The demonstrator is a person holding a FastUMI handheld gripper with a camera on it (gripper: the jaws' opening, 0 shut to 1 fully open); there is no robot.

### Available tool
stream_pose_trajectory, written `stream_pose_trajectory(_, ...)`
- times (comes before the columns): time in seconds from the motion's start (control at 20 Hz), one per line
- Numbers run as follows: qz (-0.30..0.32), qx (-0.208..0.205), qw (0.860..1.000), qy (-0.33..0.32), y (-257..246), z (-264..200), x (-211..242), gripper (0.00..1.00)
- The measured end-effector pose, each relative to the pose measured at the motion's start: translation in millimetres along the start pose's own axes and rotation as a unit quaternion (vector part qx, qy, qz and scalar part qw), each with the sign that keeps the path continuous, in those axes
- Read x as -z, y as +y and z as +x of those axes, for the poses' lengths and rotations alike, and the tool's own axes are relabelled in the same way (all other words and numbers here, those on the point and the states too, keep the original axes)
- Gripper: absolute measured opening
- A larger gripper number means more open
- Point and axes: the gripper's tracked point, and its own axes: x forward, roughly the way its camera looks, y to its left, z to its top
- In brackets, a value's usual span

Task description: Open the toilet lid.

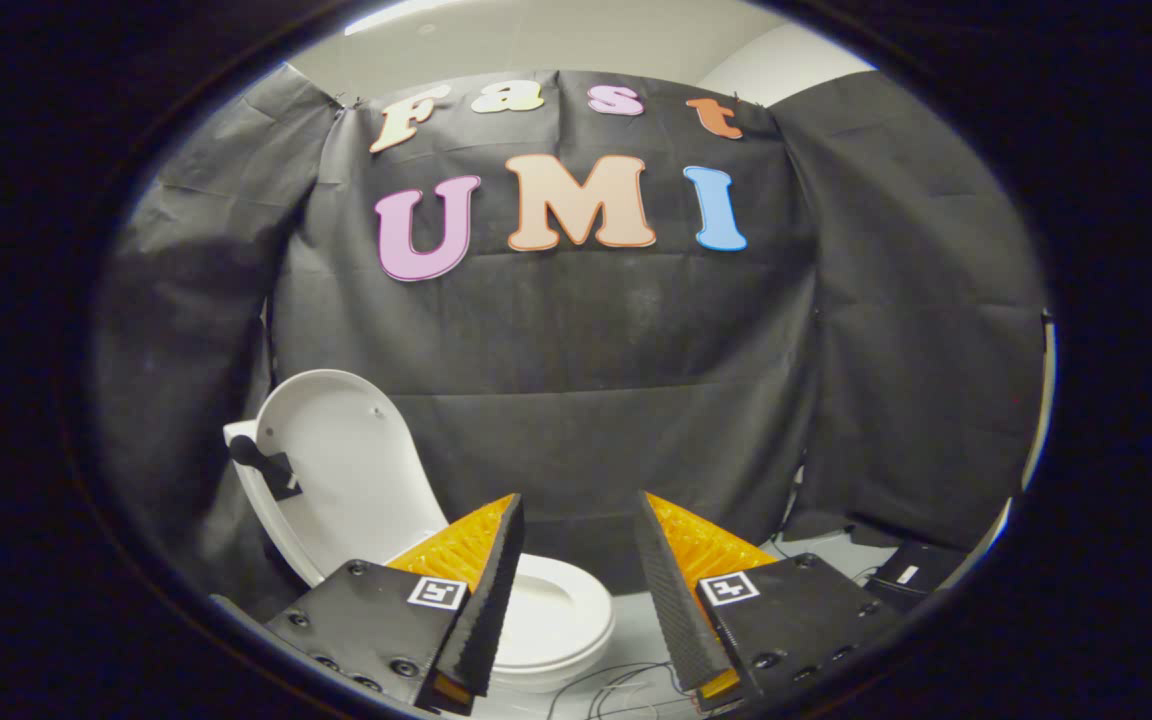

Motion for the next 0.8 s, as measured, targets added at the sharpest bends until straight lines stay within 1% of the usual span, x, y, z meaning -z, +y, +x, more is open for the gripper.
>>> stream_pose_trajectory(0.1,0.000,0.005,1.000,-0.007,-9,-1,-2,0.70)
stream_pose_trajectory(0.2,-0.009,0.007,1.000,0.000,-16,0,6,0.70)
stream_pose_trajectory(0.3,-0.031,-0.002,0.999,0.013,-17,-1,13,0.70)
stream_pose_trajectory(0.4,-0.035,-0.011,0.999,0.033,-19,-5,24,0.70)
stream_pose_trajectory(0.5,-0.028,-0.031,0.998,0.041,-11,-8,27,0.70)
stream_pose_trajectory(0.6,-0.016,-0.077,0.996,0.050,11,-11,31,0.70)
stream_pose_trajectory(0.65,-0.019,-0.092,0.994,0.060,17,-15,37,0.70)
stream_pose_trajectory(0.75,-0.029,-0.110,0.990,0.079,22,-27,47,0.70)
stream_pose_trajectory(0.8,-0.036,-0.111,0.990,0.081,21,-34,49,0.71)
